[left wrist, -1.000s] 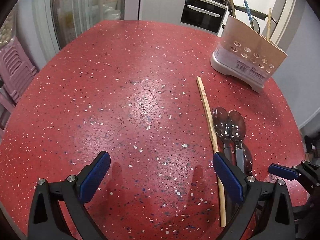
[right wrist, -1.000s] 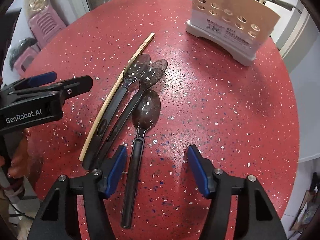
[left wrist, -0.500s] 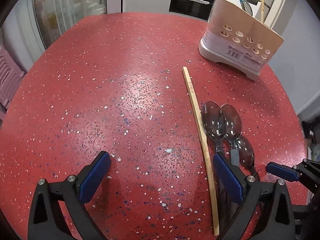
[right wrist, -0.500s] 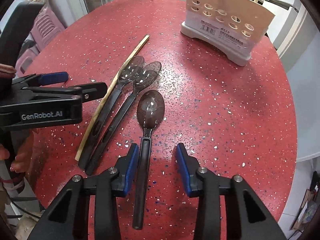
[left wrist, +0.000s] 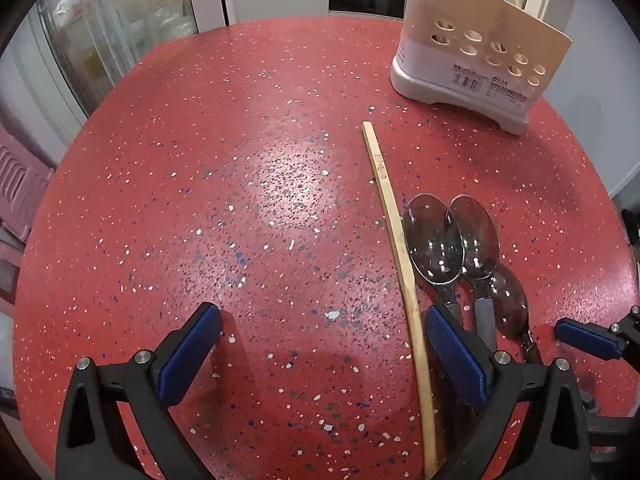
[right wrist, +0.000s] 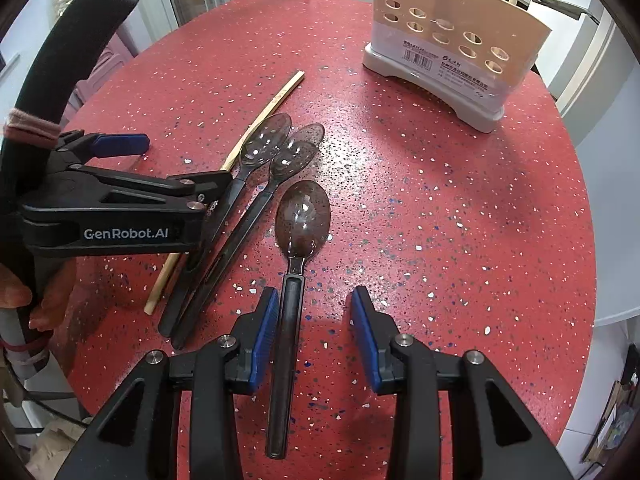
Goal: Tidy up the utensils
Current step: 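Grasp a dark spoon handle with the right gripper while the left grasps the last plain chopstick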
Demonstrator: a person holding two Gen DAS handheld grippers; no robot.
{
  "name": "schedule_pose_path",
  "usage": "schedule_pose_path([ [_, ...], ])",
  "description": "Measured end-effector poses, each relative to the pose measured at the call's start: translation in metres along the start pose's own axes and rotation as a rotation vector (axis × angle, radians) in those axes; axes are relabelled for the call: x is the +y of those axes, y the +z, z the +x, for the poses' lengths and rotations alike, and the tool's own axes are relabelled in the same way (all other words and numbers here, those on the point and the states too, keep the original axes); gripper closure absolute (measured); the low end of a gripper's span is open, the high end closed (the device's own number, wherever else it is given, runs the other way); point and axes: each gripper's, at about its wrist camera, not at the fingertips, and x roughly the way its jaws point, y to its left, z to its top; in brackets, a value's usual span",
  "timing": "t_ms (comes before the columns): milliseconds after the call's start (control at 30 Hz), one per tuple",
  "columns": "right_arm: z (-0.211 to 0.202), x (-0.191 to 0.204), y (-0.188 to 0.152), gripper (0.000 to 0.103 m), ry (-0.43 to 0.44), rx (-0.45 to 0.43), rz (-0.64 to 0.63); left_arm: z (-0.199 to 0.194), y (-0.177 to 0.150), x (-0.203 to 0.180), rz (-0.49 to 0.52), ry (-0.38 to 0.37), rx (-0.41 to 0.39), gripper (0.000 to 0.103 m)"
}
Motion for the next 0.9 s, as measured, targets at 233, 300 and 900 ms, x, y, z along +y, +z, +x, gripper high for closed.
schedule_pose_path([
  [233, 0.002, 0.002, 0.003, 0.063, -0.004, 0.011, -0.017, 0.002, 0.012, -0.009, 0.035, -0.012, 0.012, 0.0],
  [300, 0.002, 0.002, 0.004, 0.072, 0.0, 0.012, -0.023, 0.0, 0.015, -0.014, 0.057, -0.022, 0.018, 0.0],
  [900, -0.007, -0.036, -0.002, 0.091, 0.161, -0.02, 0.078, -0.013, 0.022, -0.049, 0.142, -0.092, 0.02, 0.072],
])
